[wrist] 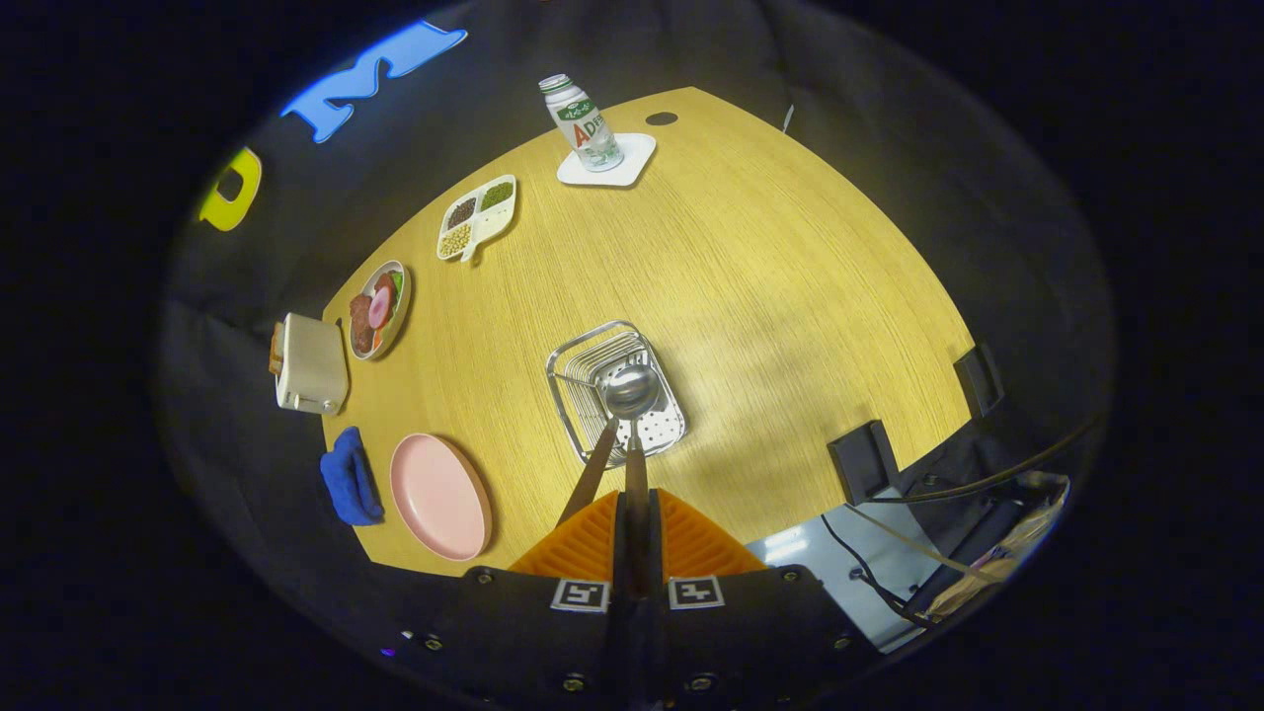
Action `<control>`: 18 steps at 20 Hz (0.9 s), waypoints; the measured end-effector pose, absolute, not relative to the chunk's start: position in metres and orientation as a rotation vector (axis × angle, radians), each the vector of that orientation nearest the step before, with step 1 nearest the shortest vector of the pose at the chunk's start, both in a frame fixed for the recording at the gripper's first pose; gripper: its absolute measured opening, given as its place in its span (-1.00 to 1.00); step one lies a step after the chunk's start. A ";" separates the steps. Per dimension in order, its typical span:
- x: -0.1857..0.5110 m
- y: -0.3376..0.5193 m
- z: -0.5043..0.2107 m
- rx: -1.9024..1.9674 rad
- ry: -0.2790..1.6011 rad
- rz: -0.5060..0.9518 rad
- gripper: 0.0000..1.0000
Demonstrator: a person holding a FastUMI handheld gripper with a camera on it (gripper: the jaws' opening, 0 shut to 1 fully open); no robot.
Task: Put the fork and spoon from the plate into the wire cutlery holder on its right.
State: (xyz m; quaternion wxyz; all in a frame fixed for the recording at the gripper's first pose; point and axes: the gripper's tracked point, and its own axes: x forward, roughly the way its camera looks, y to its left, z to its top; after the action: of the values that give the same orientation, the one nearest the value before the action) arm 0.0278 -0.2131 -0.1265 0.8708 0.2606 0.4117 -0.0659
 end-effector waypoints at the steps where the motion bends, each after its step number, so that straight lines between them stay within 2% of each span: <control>1: 0.026 -0.211 -0.126 0.548 0.857 -0.140 -0.84; 7: 0.023 -0.206 -0.118 0.570 0.832 -0.128 -0.71; 10: 0.022 -0.205 -0.119 0.567 0.820 -0.131 -0.34; 13: 0.019 -0.205 -0.119 0.579 0.813 -0.133 -0.32; 14: 0.018 -0.204 -0.120 0.583 0.812 -0.134 -0.19; 17: 0.017 -0.205 -0.120 0.596 0.800 -0.139 -0.19; 18: 0.016 -0.203 -0.119 0.602 0.796 -0.136 0.11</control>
State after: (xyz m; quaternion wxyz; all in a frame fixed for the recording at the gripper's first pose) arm 0.0163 -0.2034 -0.1190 0.8757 0.2886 0.3816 -0.0652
